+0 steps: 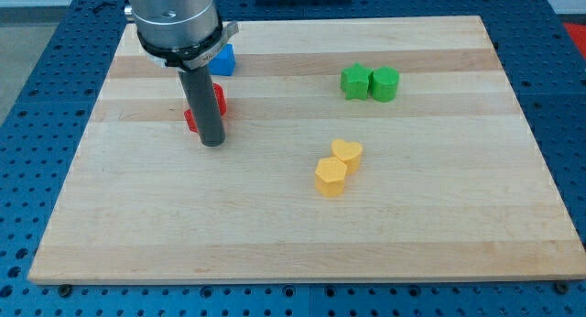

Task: Point at the red circle

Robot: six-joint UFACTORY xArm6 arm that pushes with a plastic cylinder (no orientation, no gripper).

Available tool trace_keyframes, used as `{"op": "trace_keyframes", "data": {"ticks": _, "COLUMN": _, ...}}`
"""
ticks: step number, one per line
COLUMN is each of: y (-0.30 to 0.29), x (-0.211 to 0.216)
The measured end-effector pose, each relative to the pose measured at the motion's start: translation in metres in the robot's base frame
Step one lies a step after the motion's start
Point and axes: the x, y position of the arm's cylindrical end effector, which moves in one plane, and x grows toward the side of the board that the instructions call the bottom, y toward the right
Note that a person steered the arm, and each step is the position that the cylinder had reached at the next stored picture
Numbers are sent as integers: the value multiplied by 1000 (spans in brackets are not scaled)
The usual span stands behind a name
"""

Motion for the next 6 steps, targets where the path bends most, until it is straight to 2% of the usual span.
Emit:
{"op": "trace_keyframes", "data": {"ticks": 2, "y": 1, "x": 2}}
{"op": "trace_keyframes", "data": {"ticks": 3, "y": -55, "x": 50}}
{"op": "trace_keyframes", "data": {"ticks": 4, "y": -122, "x": 33}}
{"op": "trace_keyframes", "data": {"ticks": 5, "y": -132, "x": -37}}
{"op": "trace_keyframes", "data": {"ticks": 6, "y": -72, "x": -86}}
